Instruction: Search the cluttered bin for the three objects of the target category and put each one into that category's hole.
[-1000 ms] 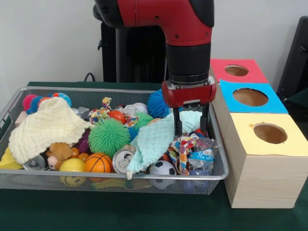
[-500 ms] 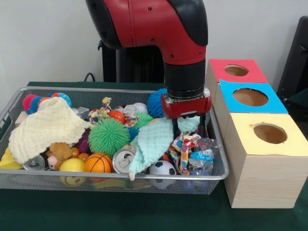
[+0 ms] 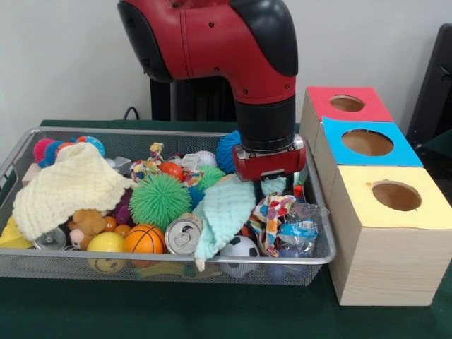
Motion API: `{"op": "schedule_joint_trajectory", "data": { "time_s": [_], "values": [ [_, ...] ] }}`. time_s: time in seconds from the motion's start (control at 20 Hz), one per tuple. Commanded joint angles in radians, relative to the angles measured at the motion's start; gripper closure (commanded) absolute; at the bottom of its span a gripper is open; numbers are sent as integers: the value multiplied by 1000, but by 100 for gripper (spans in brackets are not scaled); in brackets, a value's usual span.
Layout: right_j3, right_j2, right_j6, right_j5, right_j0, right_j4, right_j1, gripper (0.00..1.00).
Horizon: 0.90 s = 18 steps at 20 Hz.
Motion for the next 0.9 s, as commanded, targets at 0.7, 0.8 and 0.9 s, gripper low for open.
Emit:
{"op": "schedule_joint_trajectory", "data": {
  "time_s": [0.7,0.8,0.9],
  "values": [
    [-15,106,38,-26,-24,-48,-22,100],
    [-6,100,43,-20,-20,-45,-38,100],
    [-7,91,48,-6,-10,-40,-54,100]
  ]
}}
